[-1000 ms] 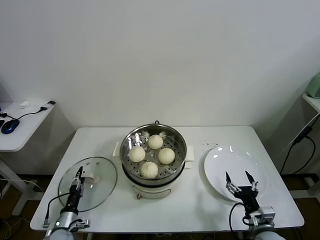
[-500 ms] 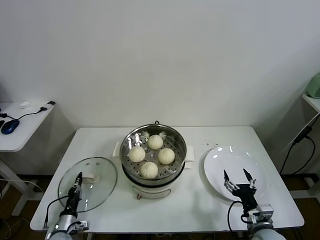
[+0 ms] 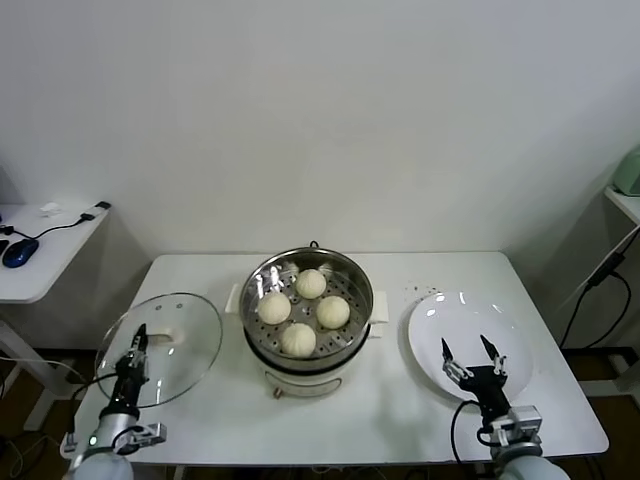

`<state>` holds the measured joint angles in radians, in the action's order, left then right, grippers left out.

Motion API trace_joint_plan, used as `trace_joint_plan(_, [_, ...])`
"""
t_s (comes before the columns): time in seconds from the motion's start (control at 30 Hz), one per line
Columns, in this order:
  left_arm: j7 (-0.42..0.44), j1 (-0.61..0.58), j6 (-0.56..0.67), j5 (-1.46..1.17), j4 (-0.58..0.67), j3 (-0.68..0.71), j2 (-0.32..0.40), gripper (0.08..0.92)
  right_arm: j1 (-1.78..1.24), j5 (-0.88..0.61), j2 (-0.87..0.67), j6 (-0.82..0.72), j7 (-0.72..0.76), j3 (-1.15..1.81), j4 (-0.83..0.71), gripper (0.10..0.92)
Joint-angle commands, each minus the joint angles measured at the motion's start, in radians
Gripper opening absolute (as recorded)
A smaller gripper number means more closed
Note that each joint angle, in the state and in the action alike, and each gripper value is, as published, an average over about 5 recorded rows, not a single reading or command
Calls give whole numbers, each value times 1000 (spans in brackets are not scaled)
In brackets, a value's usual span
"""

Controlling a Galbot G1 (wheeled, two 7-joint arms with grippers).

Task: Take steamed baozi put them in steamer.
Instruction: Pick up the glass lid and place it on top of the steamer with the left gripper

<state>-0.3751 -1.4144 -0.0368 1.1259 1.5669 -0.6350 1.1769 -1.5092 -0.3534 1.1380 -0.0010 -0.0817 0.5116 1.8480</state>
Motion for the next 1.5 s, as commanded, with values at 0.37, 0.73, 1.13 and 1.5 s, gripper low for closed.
trace_joint_plan(0.37, [435, -10, -392, -103, 603, 98, -127, 139, 8, 45, 3, -1, -7, 1, -4, 823])
trace_joint_plan(0.73, [534, 158, -591, 246, 621, 515, 20, 139, 8, 79, 13, 76, 1, -4, -39, 823])
trace_joint_plan(1.13, [619, 280, -676, 388, 490, 741, 189, 138, -8, 82, 15, 121, 6, 19, -79, 823])
trace_joint_plan(1.5, [620, 327, -688, 440, 393, 781, 282, 138, -21, 81, 44, 153, 19, 60, -99, 823])
